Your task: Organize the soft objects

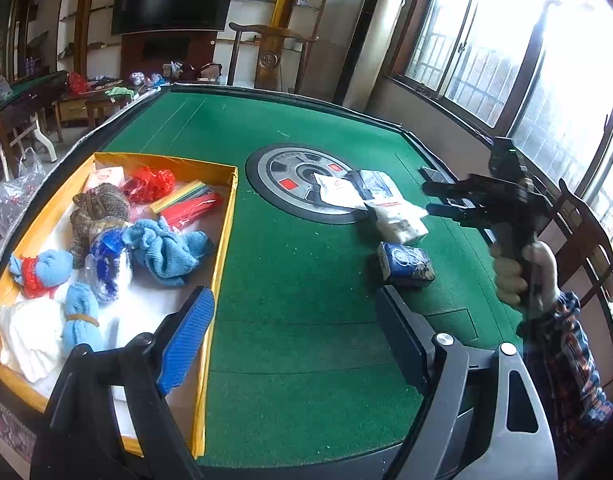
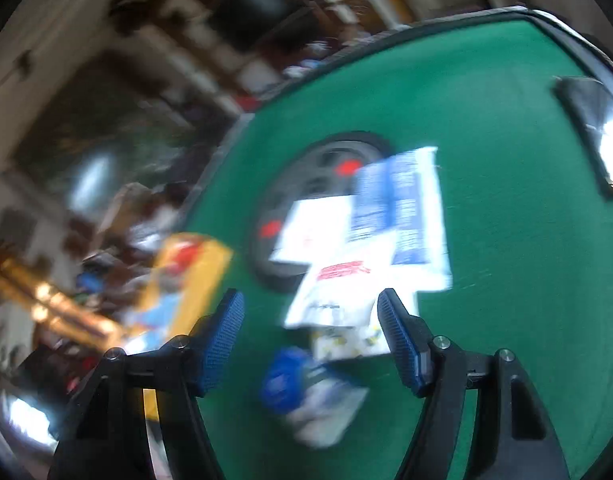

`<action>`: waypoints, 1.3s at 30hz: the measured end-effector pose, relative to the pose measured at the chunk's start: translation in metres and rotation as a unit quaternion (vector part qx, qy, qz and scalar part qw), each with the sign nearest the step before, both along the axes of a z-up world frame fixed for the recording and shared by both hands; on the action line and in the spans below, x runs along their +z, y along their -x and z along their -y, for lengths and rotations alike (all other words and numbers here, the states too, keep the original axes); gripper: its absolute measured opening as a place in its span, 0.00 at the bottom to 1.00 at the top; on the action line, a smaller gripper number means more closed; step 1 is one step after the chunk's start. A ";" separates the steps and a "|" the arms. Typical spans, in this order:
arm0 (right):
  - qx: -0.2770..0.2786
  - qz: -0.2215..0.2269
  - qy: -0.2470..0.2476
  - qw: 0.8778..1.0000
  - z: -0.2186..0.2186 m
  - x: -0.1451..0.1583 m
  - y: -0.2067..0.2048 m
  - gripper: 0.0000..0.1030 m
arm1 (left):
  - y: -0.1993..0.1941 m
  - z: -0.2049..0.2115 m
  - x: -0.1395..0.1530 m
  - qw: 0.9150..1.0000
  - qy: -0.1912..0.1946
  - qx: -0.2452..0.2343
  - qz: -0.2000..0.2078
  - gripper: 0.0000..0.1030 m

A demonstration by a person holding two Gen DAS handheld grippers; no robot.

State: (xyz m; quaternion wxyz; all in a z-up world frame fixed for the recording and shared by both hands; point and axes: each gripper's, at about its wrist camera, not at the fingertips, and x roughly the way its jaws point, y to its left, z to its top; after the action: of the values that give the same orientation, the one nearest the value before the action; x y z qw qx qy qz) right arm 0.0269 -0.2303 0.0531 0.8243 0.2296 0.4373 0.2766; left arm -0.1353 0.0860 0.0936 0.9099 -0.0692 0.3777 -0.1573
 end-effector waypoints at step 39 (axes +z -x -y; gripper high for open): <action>-0.208 -0.034 0.163 0.964 0.078 -0.017 0.093 0.33 | -0.099 0.148 -0.050 0.988 0.049 -0.102 -0.103 0.80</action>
State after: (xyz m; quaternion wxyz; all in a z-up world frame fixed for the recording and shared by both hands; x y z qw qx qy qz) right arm -0.0662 -0.3087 0.0361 0.8746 0.1871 0.4469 0.0159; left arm -0.0368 -0.0618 0.0441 0.8410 -0.0903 0.4661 -0.2596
